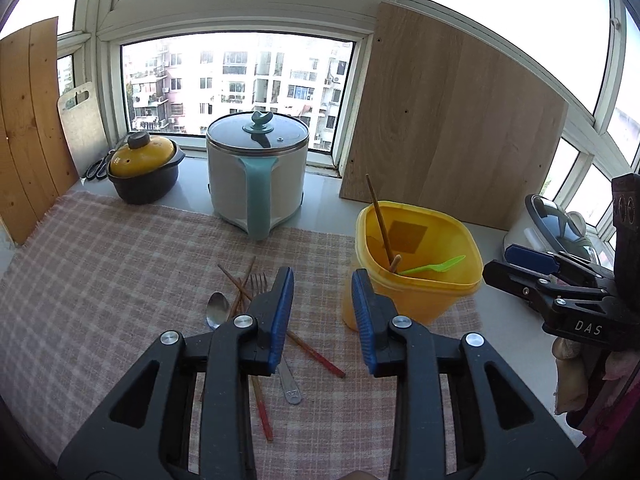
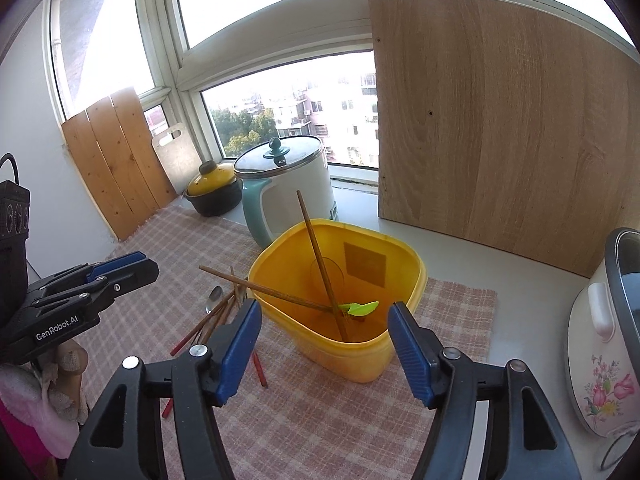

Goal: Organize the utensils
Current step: 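Withdraw both open tools from the yellow container, then move both open tools down to the chopsticks lying on the tablecloth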

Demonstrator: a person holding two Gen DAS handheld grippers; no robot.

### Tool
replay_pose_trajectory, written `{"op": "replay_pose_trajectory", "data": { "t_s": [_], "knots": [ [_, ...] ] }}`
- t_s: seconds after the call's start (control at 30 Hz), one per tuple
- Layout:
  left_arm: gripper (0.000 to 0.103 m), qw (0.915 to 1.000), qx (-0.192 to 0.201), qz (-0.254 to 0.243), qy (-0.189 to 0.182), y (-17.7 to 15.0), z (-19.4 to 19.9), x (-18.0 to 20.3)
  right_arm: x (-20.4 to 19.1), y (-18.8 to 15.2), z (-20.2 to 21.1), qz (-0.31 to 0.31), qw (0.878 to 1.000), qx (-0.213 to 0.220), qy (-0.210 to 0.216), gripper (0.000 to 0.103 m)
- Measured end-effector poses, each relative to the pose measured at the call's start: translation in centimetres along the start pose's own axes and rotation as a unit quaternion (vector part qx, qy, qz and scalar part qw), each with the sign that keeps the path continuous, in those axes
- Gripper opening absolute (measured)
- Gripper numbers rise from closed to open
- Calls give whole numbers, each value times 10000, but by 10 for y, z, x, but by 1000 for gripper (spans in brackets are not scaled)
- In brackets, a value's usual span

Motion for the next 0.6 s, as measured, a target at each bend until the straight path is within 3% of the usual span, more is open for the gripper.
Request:
{"op": "replay_pose_trajectory", "data": {
  "t_s": [0.23, 0.37, 0.6],
  "knots": [
    [30, 9983, -517, 110, 255, -18, -17, -66, -36, -11, -17, 190, 9995, -253, 43, 70],
    [29, 9961, -834, 209, 203, -27, -37, -94, -59, -16, -31, 348, 9984, -437, 71, 70],
    [29, 9898, -1391, 288, -75, -44, -76, -121, -96, -29, -64, 582, 9947, -848, 50, 56]
  ]
}}
Point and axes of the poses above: each gripper's, at about its wrist camera, not at the fingertips, and z roughly against the way its jaws point, x to its right, y to its top, the point moved 2 cm from there along -z, roughly the way its jaws point, and after that the axes turned 3 degrees about -x, right-handed, at the moved point
